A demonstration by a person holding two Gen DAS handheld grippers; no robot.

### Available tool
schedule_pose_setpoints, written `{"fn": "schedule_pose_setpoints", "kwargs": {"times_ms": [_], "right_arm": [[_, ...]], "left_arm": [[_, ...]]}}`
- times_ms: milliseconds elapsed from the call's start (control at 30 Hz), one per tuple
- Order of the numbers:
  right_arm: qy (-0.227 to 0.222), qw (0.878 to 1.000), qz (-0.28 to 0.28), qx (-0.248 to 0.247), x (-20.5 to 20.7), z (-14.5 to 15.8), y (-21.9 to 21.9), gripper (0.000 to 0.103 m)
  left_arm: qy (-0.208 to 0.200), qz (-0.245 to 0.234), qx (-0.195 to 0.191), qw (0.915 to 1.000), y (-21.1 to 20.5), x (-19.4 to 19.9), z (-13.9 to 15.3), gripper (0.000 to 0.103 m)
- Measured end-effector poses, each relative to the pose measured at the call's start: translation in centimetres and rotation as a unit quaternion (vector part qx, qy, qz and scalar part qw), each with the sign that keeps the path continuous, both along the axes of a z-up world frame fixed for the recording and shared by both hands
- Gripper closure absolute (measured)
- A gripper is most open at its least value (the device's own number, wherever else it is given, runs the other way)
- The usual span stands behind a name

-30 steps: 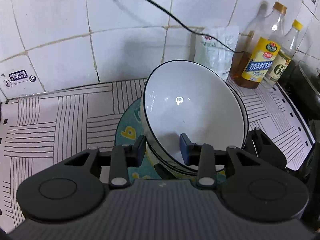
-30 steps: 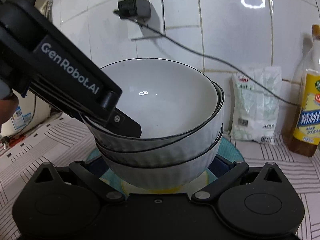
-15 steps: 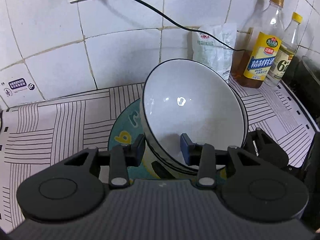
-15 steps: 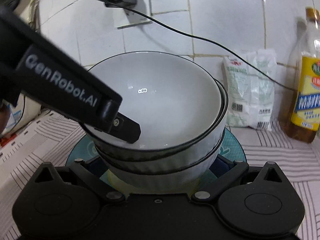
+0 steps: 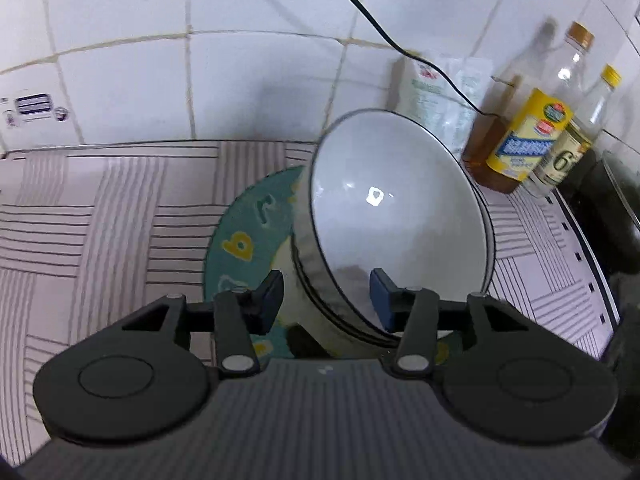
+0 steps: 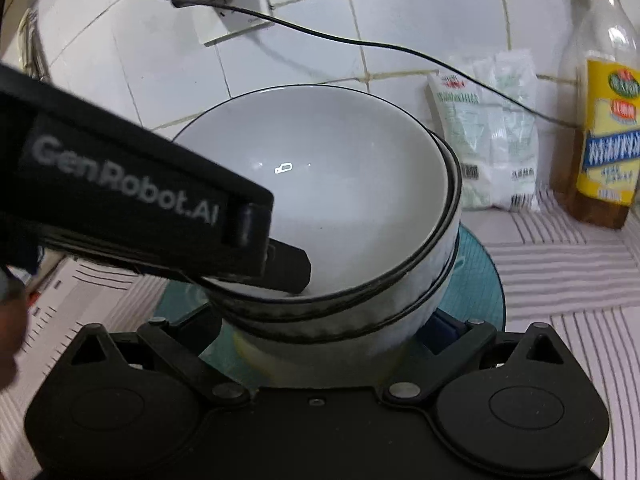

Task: Organize plates and bowls
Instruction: 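Lower the nested bowls onto the teal egg plate with both grippers, then open both grippers to release the bowls on the plate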

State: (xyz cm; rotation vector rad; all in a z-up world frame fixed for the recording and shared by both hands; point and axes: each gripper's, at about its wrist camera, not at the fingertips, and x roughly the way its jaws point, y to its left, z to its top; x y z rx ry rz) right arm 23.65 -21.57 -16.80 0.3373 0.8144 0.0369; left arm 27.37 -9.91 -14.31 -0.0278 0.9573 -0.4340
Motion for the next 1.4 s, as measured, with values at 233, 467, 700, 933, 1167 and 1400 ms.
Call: {"fn": "schedule_pose_setpoints", "kwargs": {"times_ms": [233,467,700,933,1167,1400], "right_arm": [[-0.008,1.0,0.001,-0.019,-2.7,2.8,0.1,0.001],[-0.018,0.999,0.006,-0.029,-4.6,6.1,-0.1,0.001],[0.008,1.0,-0.008,-0.011,-6.3,8.2,-1.3,0.001],[0.026,0.999,-0.011,-0.03,-8.6,11.0,-1.7,0.001],[0.041,0.997,-0.009,-0.068,-10.6,14.4,-1.1,0.001],[0.042,0.996,-0.003,-0.085,-12.8,17.0,-0.4,0.0]], "left_arm": [[-0.036,0.029,0.006,0.9989,1.8,-2.4,2.9,0.045],[-0.053,0.045,-0.004,0.9975,3.8,-5.3,6.1,0.042],[-0.07,0.052,0.015,0.9961,5.2,-8.4,7.9,0.038],[-0.073,0.064,0.018,0.9951,6.5,-11.3,10.1,0.032],[-0.088,0.063,0.025,0.9938,7.0,-14.4,12.6,0.023],[-0.091,0.068,0.04,0.9927,7.4,-17.5,14.2,0.015]]}}
